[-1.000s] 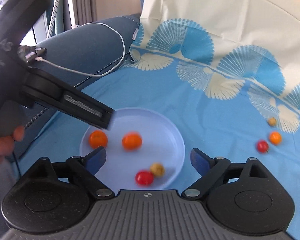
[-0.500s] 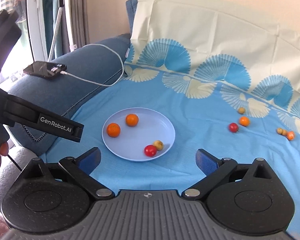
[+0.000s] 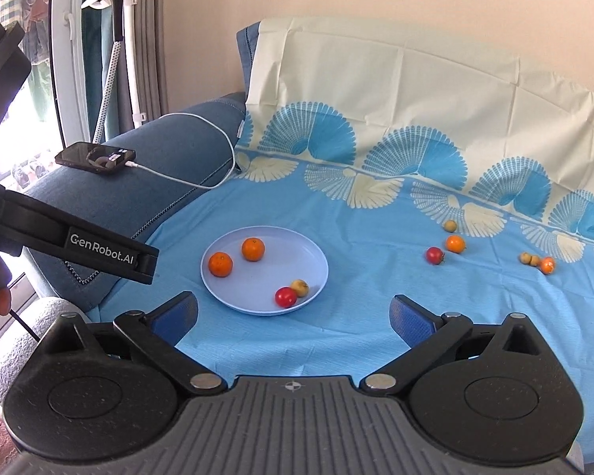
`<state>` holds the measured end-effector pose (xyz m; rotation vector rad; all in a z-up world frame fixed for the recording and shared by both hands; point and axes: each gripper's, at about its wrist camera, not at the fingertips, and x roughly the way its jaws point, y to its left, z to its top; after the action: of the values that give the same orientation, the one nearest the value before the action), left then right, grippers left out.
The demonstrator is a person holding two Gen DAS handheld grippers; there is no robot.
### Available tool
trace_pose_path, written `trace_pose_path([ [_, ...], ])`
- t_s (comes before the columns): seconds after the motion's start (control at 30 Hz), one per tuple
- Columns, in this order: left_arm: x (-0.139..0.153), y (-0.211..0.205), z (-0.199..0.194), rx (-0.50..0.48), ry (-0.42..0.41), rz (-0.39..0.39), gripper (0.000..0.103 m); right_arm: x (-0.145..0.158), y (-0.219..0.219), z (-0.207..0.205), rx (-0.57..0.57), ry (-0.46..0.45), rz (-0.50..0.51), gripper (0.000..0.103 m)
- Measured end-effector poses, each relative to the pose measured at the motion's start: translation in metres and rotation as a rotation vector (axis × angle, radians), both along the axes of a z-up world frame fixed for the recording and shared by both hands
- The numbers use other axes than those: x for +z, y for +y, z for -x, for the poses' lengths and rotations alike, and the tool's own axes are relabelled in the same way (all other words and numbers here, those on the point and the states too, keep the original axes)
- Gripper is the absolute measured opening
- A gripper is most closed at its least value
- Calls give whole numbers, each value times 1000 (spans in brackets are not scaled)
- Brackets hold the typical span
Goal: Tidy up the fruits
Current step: 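Open both tools to release the mandarins onto the plate, then lift away, then raise both open tools and swing them toward the loose fruits on the sheet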
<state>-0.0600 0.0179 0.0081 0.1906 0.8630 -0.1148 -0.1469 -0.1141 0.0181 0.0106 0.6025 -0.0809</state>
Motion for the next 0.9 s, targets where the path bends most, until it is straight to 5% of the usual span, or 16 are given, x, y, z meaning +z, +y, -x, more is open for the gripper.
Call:
trace_pose_path([
  [0.9,0,4,-1,-4,12,9,103,4,3,4,9,1,13,102],
])
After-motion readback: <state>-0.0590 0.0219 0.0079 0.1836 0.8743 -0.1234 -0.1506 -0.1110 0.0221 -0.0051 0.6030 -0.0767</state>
